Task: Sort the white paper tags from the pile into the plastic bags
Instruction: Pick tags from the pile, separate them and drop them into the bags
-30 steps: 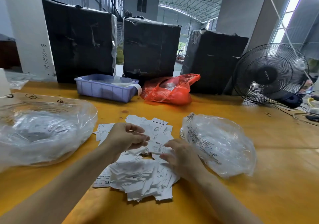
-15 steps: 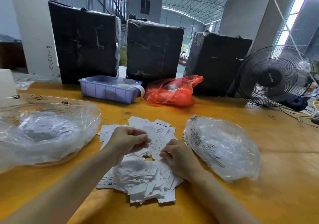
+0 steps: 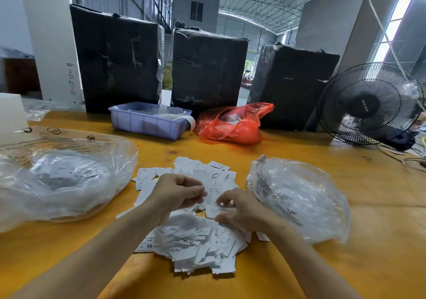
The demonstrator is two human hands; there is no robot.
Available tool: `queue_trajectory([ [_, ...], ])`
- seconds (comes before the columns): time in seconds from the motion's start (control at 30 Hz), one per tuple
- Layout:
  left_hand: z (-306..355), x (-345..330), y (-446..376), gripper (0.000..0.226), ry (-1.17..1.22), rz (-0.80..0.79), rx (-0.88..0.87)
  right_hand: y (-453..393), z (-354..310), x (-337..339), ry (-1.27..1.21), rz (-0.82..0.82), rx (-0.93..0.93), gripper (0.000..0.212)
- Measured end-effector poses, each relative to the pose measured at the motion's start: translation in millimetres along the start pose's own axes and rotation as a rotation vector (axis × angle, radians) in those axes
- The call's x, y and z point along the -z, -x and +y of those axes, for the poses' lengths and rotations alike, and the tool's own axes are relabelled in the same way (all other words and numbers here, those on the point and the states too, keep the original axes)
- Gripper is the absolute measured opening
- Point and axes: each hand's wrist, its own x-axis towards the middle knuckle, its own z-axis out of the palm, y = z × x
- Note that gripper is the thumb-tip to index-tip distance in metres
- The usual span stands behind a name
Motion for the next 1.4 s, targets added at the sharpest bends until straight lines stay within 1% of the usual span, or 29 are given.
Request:
queue_trajectory([
  [0.07,-1.2,-0.1,-0.9,0.01,-0.013,0.0,0.001,-1.9,-3.7,5.7,-0.076,-0.088,-0.022,0.042],
  [0.2,-2.6,1.7,-2.6,0.012,-0.016,0.003,0.004,-11.8,-14.0,17.1,0.006,-0.18,-0.038,0.043],
  [0.33,-3.9,3.3,-2.9,0.014,-0.026,-0.002,0.0,-16.1,-16.8,20.9,-0.004,-0.184,-0.01,0.039],
  [0.4,-4.0,3.9,-3.7,0.013,-0.037,-0.003,-0.005,-17.2,-14.8,17.8,-0.05,-0.135,0.024,0.032],
  [0.43,-4.1,4.1,-4.1,0.012,-0.038,-0.001,-0.009,-17.2,-14.1,15.8,-0.111,-0.082,0.037,0.026],
  [0.5,-4.6,4.5,-5.0,0.01,-0.036,0.0,-0.014,-15.5,-13.7,14.1,-0.329,0.058,0.042,0.012],
  [0.57,-5.0,4.9,-5.1,0.008,-0.026,0.001,-0.013,-12.0,-13.7,16.1,-0.594,0.142,-0.011,0.014],
  [0.6,-5.2,5.3,-5.2,0.008,-0.02,0.003,-0.012,-10.2,-13.2,17.6,-0.713,0.148,-0.062,0.017],
  [0.67,-5.6,5.0,-5.4,0.009,-0.009,0.006,-0.005,-6.2,-11.3,20.2,-0.891,0.109,-0.182,0.026],
  [0.7,-5.3,4.5,-5.2,0.009,-0.007,0.005,-0.001,-4.3,-10.3,21.1,-0.956,0.075,-0.223,0.026],
  [0.73,-4.9,3.7,-4.8,0.01,-0.004,0.002,0.004,-2.7,-9.5,21.6,-1.01,0.043,-0.244,0.021],
  [0.83,-3.2,0.9,-2.9,0.01,-0.008,-0.016,0.017,3.5,-8.9,21.9,-1.146,-0.026,-0.286,0.011],
  [0.93,-1.5,-1.5,-0.4,0.01,-0.005,-0.038,0.022,9.3,-6.3,19.8,-1.245,-0.069,-0.305,0.009],
  [1.0,-0.6,-3.1,0.9,0.01,0.001,-0.045,0.014,13.4,-5.3,18.3,-1.308,-0.066,-0.292,0.006],
  [1.13,0.0,-6.0,2.8,0.007,0.021,-0.044,0.003,22.8,-2.9,17.8,-1.329,-0.064,-0.223,0.015],
  [1.2,0.1,-6.9,3.2,0.006,0.027,-0.046,0.006,25.0,-2.2,18.4,-1.317,-0.046,-0.183,0.018],
  [1.27,-0.1,-7.6,3.3,0.006,0.024,-0.049,0.011,24.9,-1.4,18.8,-1.371,-0.003,-0.178,0.019],
  [1.37,-0.5,-8.7,3.4,0.004,0.023,-0.063,0.017,24.0,-1.3,20.5,-1.471,0.075,-0.159,0.005],
  [1.4,-0.7,-9.0,3.3,0.004,0.021,-0.067,0.018,23.5,-1.2,21.1,-1.505,0.093,-0.153,0.009],
])
